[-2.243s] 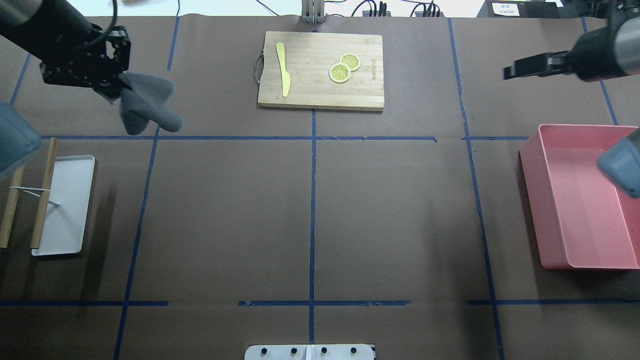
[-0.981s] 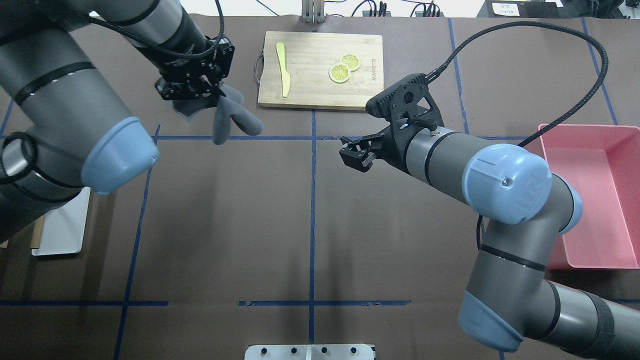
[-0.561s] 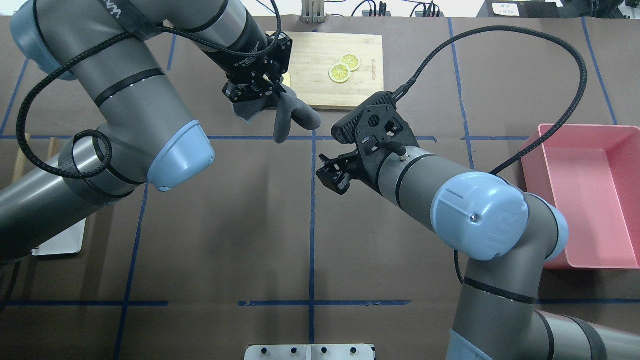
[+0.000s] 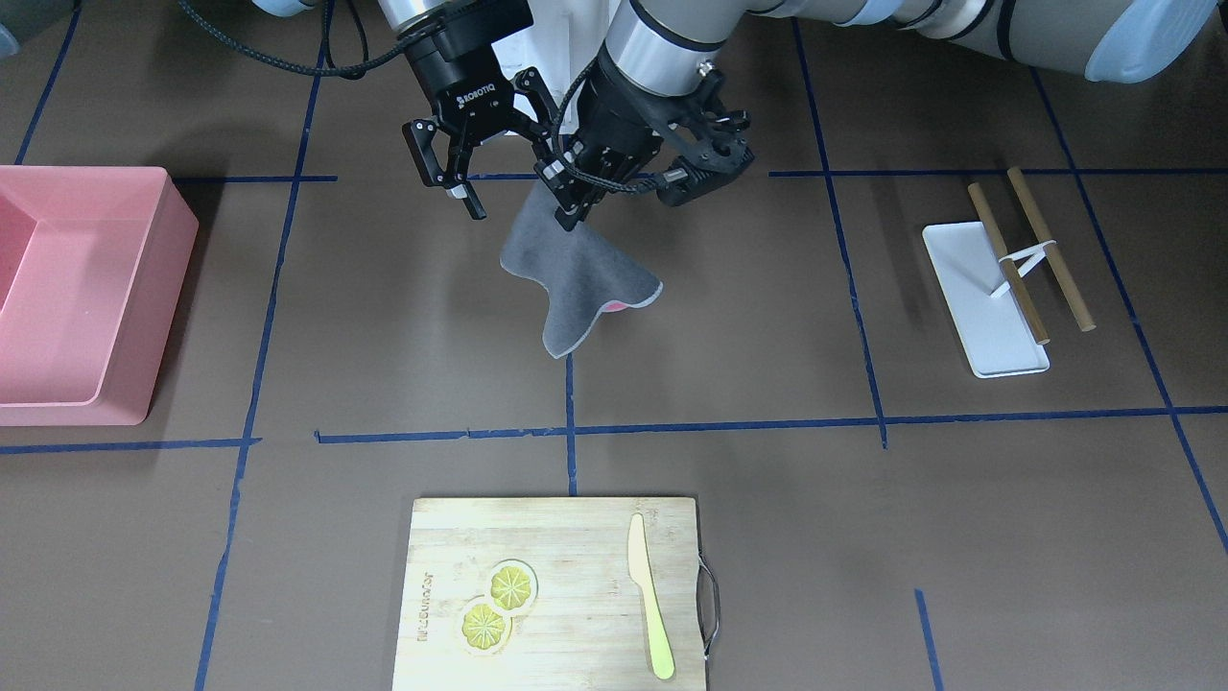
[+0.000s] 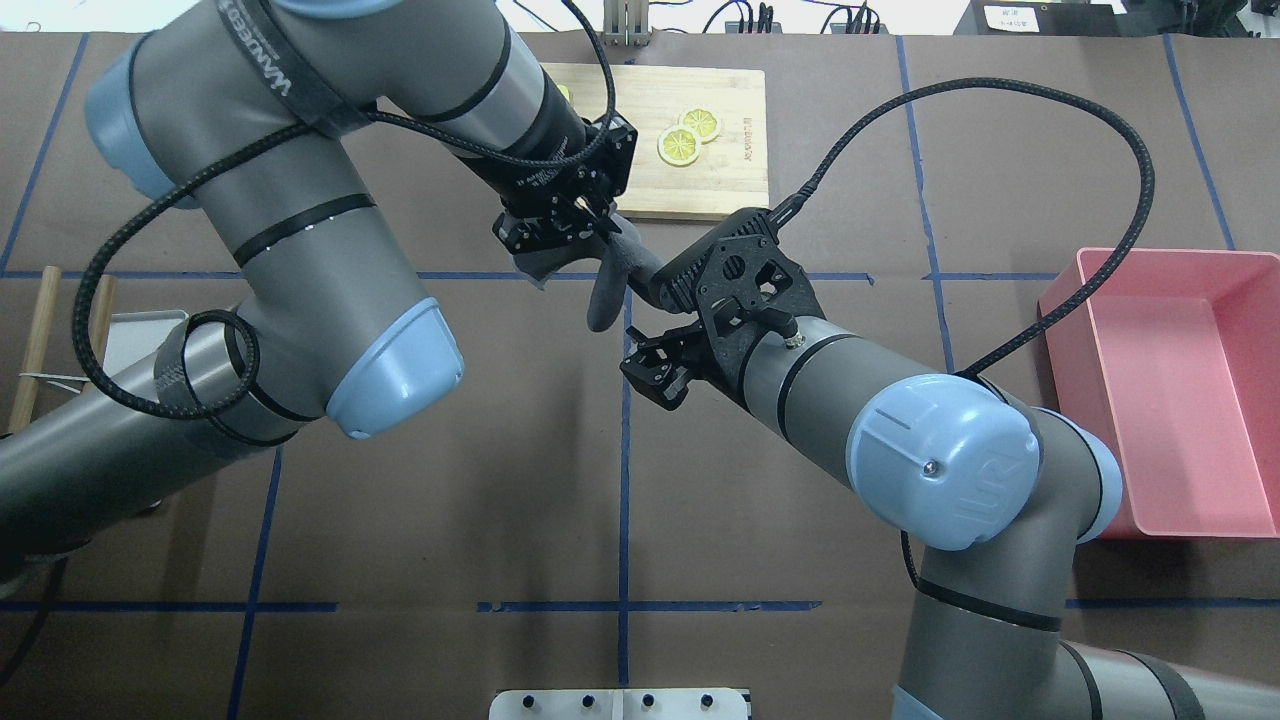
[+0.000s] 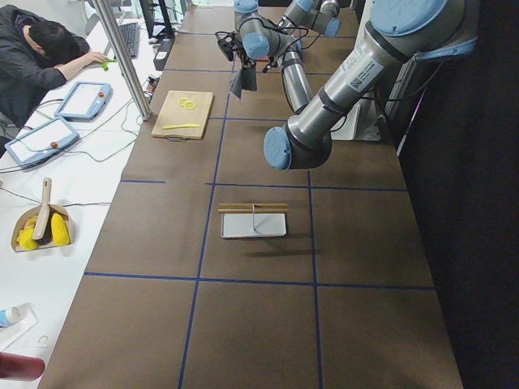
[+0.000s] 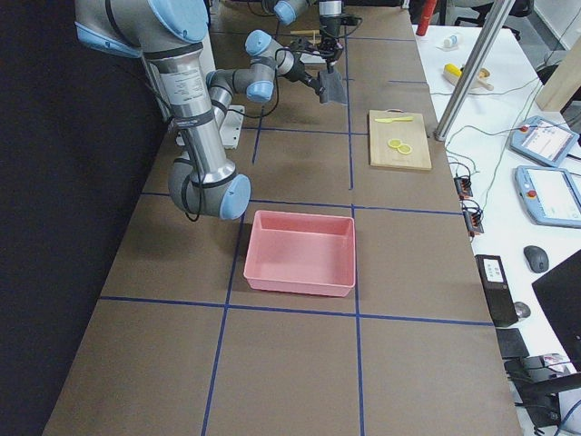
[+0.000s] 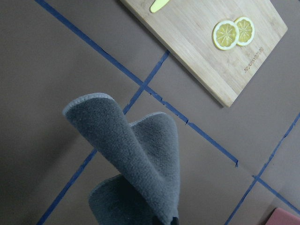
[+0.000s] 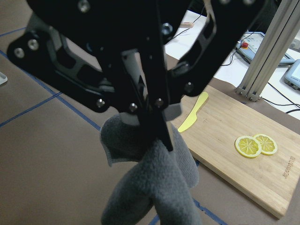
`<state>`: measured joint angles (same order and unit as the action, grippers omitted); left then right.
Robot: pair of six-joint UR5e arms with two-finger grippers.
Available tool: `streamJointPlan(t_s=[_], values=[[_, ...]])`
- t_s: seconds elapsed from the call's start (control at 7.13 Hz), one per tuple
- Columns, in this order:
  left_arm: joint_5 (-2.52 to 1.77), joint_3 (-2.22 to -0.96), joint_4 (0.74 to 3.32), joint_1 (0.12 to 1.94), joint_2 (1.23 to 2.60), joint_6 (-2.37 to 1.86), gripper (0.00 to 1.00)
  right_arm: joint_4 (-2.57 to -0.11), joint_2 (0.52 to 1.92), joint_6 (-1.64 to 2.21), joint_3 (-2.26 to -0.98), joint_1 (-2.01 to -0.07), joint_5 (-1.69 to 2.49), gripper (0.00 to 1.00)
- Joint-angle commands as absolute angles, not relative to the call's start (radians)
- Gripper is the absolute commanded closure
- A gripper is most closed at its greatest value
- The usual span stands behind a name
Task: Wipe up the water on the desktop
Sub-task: 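Bring the cloth to the right gripper and close the right gripper on it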
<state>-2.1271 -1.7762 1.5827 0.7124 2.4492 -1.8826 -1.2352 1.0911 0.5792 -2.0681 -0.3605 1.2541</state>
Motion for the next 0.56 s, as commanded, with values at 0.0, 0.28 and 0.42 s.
streamJointPlan(t_s=[0.0, 0.28, 0.42], values=[[-2.128, -1.779, 1.583, 0.689, 2.454, -1.879, 0.97, -1.233, 1.091, 0.581, -2.069, -0.356, 1.253, 0.09], [-2.128, -1.778, 1.583, 0.678, 2.462, -1.882, 0.97, -1.233, 1.091, 0.612, -2.071, -0.354, 1.253, 0.31], [-2.128, -1.779, 1.583, 0.667, 2.461, -1.881, 0.97, -1.233, 1.091, 0.615, -2.071, -0.354, 1.253, 0.34]])
